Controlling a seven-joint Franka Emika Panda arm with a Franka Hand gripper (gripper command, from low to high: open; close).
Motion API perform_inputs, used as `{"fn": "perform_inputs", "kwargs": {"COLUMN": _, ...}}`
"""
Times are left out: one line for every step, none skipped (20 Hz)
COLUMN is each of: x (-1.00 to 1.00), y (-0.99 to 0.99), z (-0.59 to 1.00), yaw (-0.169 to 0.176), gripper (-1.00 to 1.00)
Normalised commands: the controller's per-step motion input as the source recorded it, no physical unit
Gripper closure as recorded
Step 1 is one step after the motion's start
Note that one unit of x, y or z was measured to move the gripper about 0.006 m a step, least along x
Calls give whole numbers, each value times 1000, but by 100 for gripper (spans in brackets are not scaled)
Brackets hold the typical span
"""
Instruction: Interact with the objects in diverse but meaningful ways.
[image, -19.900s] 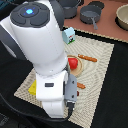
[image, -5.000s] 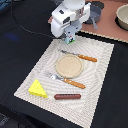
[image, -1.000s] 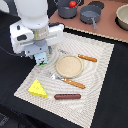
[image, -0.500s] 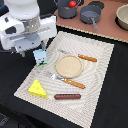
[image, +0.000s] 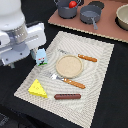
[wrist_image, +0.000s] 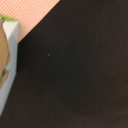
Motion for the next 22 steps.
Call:
{"fn": "perform_inputs", "kwargs": {"x": 417, "y": -537, "z": 426, "yaw": 76, "gripper": -100}}
{"fn": "perform_inputs", "kwargs": {"x": 420, "y": -549, "z": 466, "yaw": 73, "gripper": -100}}
{"fn": "perform_inputs", "kwargs": {"x": 463, "y": -477, "z": 506, "yaw": 72, "gripper": -100}}
{"fn": "perform_inputs", "kwargs": {"x": 506, "y": -426, "z": 534, "yaw": 71, "gripper": -100}}
{"fn": "perform_inputs", "kwargs": {"x": 560, "y": -351, "z": 523, "yaw": 69, "gripper": -100}}
{"fn": "perform_inputs", "kwargs": {"x": 623, "y": -249, "z": 517, "yaw": 65, "gripper": -100}}
{"fn": "perform_inputs", "kwargs": {"x": 666, "y": -214, "z": 454, "yaw": 55, "gripper": -100}}
{"fn": "perform_inputs", "kwargs": {"x": 766, "y": -129, "z": 369, "yaw": 31, "gripper": -100}}
{"fn": "perform_inputs", "kwargs": {"x": 826, "y": -120, "z": 346, "yaw": 16, "gripper": -100}}
{"fn": "perform_inputs", "kwargs": {"x": 849, "y": -137, "z": 343, "yaw": 6, "gripper": -100}}
{"fn": "perform_inputs", "kwargs": {"x": 849, "y": -149, "z": 357, "yaw": 6, "gripper": -100}}
{"fn": "perform_inputs", "kwargs": {"x": 840, "y": -146, "z": 363, "yaw": 11, "gripper": -100}}
{"fn": "perform_inputs", "kwargs": {"x": 766, "y": -209, "z": 314, "yaw": 14, "gripper": -100}}
{"fn": "perform_inputs", "kwargs": {"x": 623, "y": -214, "z": 180, "yaw": 4, "gripper": -100}}
{"fn": "perform_inputs", "kwargs": {"x": 569, "y": -234, "z": 111, "yaw": 0, "gripper": -100}}
{"fn": "perform_inputs", "kwargs": {"x": 551, "y": -203, "z": 20, "yaw": 0, "gripper": -100}}
{"fn": "perform_inputs", "kwargs": {"x": 537, "y": -183, "z": 0, "yaw": 0, "gripper": -100}}
{"fn": "perform_inputs", "kwargs": {"x": 497, "y": -274, "z": 0, "yaw": 0, "gripper": -100}}
{"fn": "perform_inputs", "kwargs": {"x": 477, "y": -346, "z": 0, "yaw": 0, "gripper": -100}}
{"fn": "perform_inputs", "kwargs": {"x": 480, "y": -386, "z": 0, "yaw": 0, "gripper": -100}}
{"fn": "perform_inputs", "kwargs": {"x": 494, "y": -434, "z": 0, "yaw": 4, "gripper": -100}}
{"fn": "perform_inputs", "kwargs": {"x": 486, "y": -466, "z": 0, "yaw": 6, "gripper": -100}}
